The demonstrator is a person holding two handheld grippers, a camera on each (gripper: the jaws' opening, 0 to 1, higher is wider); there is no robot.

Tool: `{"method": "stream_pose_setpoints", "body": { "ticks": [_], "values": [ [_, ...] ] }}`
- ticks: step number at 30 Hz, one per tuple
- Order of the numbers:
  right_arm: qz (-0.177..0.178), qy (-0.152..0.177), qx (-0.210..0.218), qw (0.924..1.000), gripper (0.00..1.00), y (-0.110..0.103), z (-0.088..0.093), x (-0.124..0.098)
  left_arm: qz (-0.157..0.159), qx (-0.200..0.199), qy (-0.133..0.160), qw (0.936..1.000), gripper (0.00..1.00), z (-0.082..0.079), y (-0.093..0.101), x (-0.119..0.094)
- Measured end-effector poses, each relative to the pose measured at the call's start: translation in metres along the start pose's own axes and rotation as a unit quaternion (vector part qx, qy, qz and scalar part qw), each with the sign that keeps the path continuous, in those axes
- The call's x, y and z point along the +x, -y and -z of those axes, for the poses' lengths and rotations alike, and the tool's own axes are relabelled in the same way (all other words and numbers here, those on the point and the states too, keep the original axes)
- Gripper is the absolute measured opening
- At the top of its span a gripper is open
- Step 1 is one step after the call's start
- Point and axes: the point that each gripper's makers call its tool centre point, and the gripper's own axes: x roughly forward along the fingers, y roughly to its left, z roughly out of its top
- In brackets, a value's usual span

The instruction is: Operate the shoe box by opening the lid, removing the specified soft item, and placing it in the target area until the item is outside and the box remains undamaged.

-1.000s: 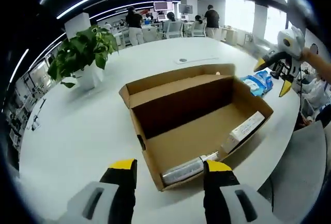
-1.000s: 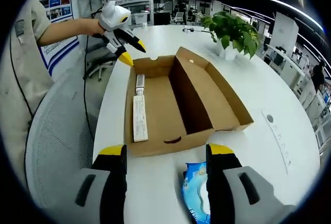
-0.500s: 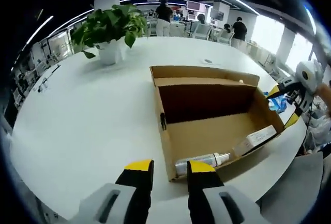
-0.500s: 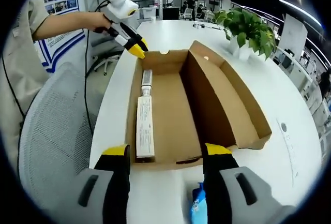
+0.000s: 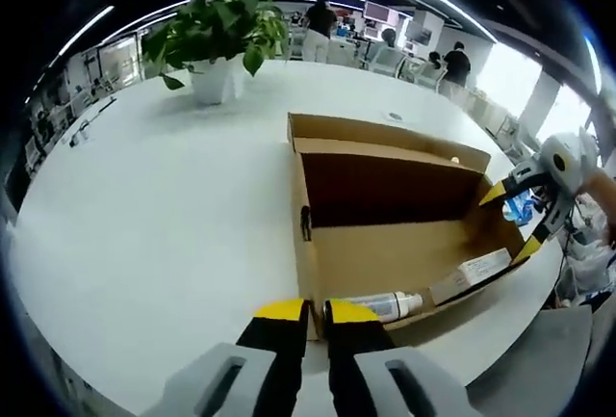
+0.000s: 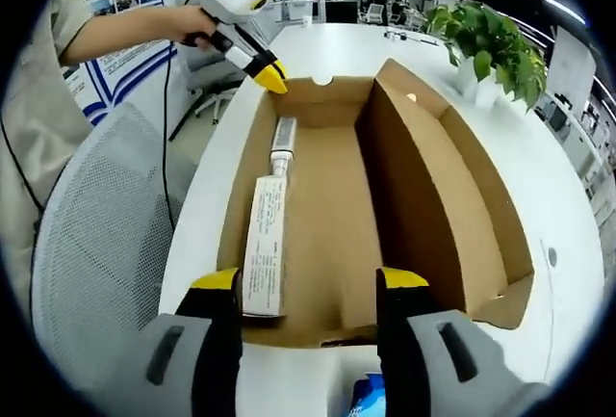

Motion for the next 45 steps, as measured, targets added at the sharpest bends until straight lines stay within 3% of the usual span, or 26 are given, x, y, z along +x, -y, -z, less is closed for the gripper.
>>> {"method": "stream_pose_setpoints", "body": {
  "ticks": [4, 9, 12, 15, 23, 25, 27, 38, 45],
  "values": [
    [-0.021, -0.011, -0.004, 0.9997, 0.52, -0.005, 0.000, 0.008, 0.003, -0.016, -0.001, 0.9999, 0.06, 0.001, -0.001, 0.000],
    [-0.017, -0.026, -0.015, 0.9994, 0.50, -0.006, 0.001, 0.016, 0.005, -0.024, 0.000, 0.9997, 0.06, 0.001, -0.001, 0.000],
    [-0.018, -0.025, -0.016, 0.9994, 0.45, -0.008, -0.001, 0.017, 0.004, -0.025, 0.000, 0.9997, 0.06, 0.001, -0.001, 0.000],
    [-0.040, -0.029, -0.034, 0.9982, 0.34, -0.019, -0.001, 0.017, 0.005, -0.025, -0.001, 0.9997, 0.06, 0.001, -0.001, 0.000],
    [-0.037, -0.037, -0.020, 0.9985, 0.23, -0.021, 0.000, 0.019, 0.005, -0.025, 0.001, 0.9997, 0.07, 0.002, -0.001, 0.001],
    [-0.040, -0.042, -0.017, 0.9982, 0.16, -0.026, 0.001, 0.020, 0.006, -0.026, 0.001, 0.9997, 0.06, 0.002, -0.001, 0.001],
    [-0.028, -0.056, -0.030, 0.9976, 0.16, -0.025, 0.004, 0.022, 0.006, -0.025, 0.002, 0.9997, 0.06, 0.002, 0.000, 0.001],
    [-0.014, -0.059, -0.028, 0.9978, 0.16, -0.024, 0.002, 0.017, 0.005, -0.023, 0.001, 0.9997, 0.07, 0.002, 0.000, 0.002],
    [0.002, -0.043, -0.020, 0.9989, 0.15, -0.018, -0.006, 0.008, 0.003, -0.034, 0.009, 0.9994, 0.06, 0.002, -0.001, 0.001]
  ]
}}
